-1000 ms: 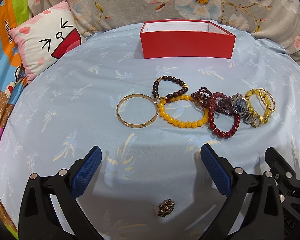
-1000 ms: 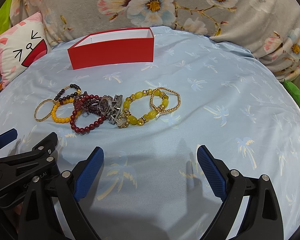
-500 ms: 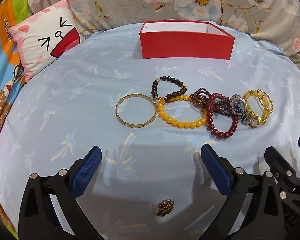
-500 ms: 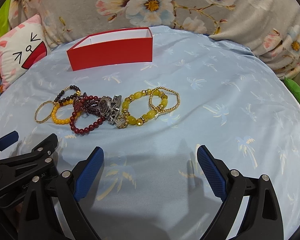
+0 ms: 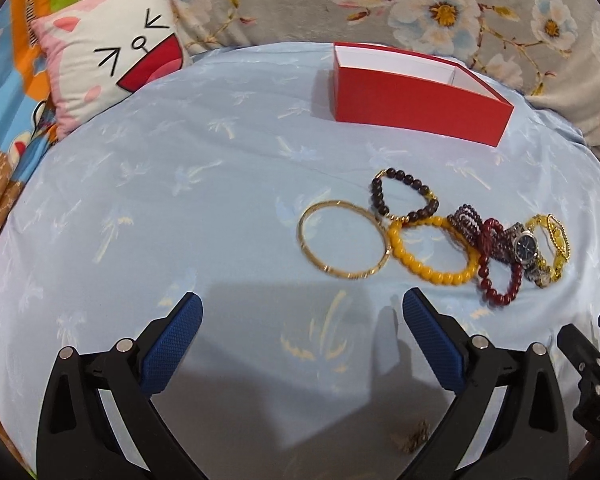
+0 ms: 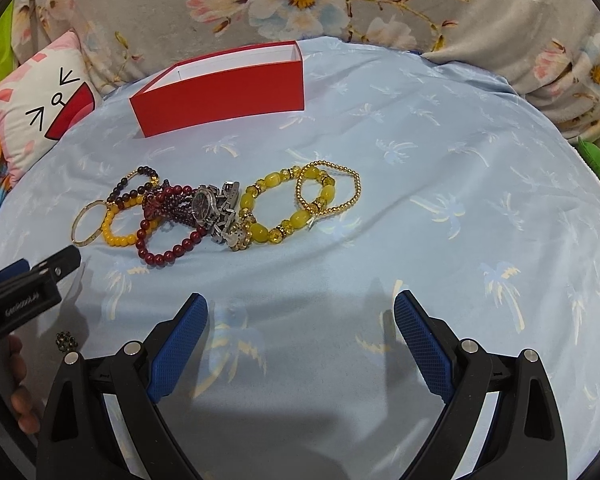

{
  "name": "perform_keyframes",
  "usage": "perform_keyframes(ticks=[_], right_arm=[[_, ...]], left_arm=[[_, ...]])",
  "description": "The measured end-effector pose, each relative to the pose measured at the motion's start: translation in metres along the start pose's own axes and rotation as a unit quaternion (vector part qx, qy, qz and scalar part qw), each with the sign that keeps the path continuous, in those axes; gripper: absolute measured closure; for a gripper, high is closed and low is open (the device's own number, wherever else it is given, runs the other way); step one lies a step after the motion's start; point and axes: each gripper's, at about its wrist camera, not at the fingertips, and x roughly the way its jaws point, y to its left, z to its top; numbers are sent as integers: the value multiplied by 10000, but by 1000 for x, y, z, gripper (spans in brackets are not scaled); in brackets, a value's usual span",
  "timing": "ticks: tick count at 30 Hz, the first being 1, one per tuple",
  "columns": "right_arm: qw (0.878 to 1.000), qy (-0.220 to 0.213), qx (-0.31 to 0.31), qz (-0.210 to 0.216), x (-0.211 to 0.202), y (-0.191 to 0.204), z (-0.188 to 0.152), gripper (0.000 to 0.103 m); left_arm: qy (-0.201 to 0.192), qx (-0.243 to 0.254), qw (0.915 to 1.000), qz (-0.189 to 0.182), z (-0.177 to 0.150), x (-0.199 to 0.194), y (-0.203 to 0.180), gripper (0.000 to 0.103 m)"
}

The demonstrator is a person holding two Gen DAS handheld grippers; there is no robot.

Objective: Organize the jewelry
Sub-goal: 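Close the left tool around the plain gold studded bangle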

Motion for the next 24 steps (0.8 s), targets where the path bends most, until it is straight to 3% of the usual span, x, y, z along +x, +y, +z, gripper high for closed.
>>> perform_keyframes(ticks=[4, 13, 19, 22, 24], right_arm=[[10000, 47, 20, 6, 2, -1, 3, 12], [9999, 98, 93, 52, 8, -1, 9, 12], [9999, 103, 95, 47, 9, -1, 10, 12], [9999, 97, 84, 42, 9, 0, 10, 12], [9999, 93, 61, 34, 10, 1, 10, 12]], left_arm=[[226, 217, 9995, -50, 6, 14, -6, 8], [230, 258, 9992, -208, 25, 29, -11, 16], [152, 406, 9986, -313, 32, 32, -17, 31], [94, 419, 9983, -387, 31, 29, -17, 45], [79, 393, 9983, -423, 31, 29, -15, 47]])
